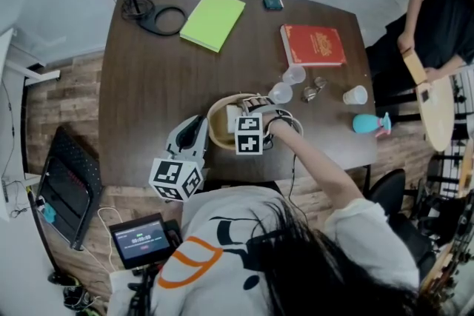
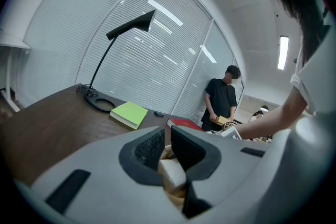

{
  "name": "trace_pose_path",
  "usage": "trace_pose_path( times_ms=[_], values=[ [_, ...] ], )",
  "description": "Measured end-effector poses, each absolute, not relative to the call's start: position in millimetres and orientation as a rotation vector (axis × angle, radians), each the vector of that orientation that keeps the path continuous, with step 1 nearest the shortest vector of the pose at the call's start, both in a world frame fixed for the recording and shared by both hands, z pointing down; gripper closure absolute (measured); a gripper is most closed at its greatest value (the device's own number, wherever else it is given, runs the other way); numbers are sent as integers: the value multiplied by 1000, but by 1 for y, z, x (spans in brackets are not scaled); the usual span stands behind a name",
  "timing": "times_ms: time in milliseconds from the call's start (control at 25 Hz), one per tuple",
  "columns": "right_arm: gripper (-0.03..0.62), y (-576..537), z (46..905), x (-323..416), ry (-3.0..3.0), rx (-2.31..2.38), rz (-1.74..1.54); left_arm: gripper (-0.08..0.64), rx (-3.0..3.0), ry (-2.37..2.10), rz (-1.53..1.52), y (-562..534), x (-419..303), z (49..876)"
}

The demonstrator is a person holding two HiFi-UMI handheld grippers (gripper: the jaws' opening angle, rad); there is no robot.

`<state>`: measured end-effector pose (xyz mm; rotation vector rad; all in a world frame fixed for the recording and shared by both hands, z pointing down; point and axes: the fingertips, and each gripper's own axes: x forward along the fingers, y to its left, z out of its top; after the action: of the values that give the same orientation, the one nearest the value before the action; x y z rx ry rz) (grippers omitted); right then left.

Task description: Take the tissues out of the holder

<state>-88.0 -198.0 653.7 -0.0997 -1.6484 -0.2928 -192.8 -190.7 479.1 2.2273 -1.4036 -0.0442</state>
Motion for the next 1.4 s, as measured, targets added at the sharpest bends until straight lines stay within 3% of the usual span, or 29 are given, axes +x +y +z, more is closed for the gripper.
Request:
trace_pose_path(
  times_ms=[680, 1400],
  values=[
    [187, -205, 647, -88, -1715, -38, -294, 523, 2228, -1392, -35, -191, -187, 479],
    [189, -203, 583, -87, -1941, 235, 9, 523, 2226, -1387, -33, -192, -184, 478]
  ],
)
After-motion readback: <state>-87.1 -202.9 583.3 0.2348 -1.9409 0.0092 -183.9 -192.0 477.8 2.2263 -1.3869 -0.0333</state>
